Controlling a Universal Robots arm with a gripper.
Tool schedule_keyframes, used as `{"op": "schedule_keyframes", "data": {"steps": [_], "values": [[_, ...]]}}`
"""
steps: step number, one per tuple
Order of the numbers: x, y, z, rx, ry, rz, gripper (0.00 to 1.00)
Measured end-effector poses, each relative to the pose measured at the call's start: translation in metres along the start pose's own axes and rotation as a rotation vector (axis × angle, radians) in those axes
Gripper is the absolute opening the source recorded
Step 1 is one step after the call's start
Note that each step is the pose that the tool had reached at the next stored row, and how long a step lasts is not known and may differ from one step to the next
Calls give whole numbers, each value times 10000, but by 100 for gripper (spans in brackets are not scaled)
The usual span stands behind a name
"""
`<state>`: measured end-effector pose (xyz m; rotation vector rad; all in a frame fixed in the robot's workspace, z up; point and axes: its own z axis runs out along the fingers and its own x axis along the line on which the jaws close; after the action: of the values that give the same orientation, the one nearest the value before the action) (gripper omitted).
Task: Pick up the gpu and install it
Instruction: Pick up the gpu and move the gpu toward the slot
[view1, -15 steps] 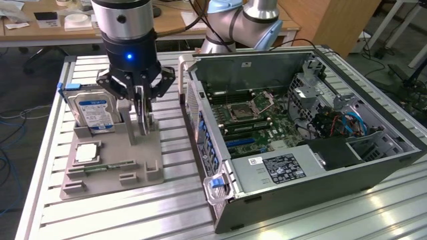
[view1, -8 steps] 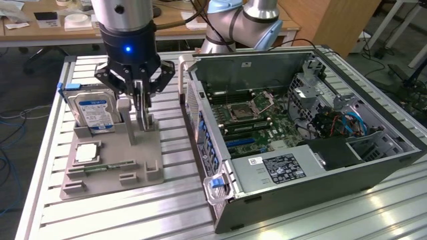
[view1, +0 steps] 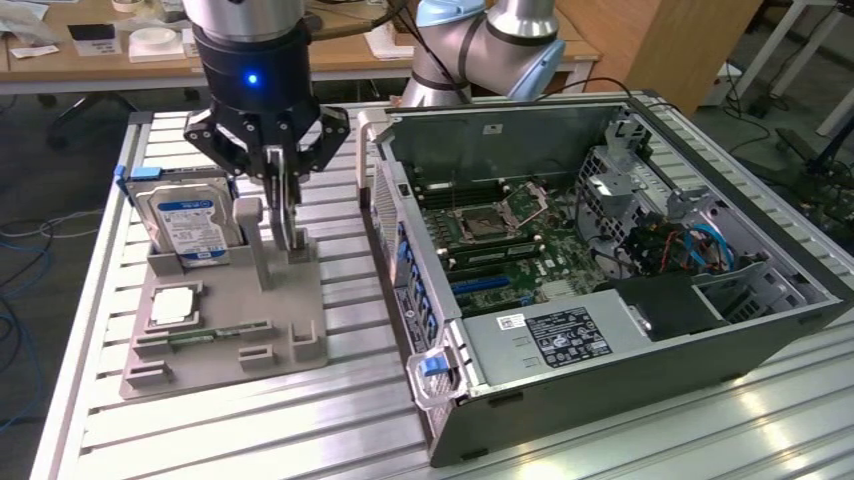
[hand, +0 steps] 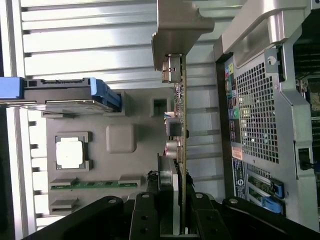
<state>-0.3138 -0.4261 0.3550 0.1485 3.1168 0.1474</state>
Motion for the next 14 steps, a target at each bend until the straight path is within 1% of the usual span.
{"op": "schedule_keyframes", "data": {"steps": [9,14], "values": [[-3,19,-202,-9,1,0,28],[-4,25,-271,-10,1,-1,28]]}}
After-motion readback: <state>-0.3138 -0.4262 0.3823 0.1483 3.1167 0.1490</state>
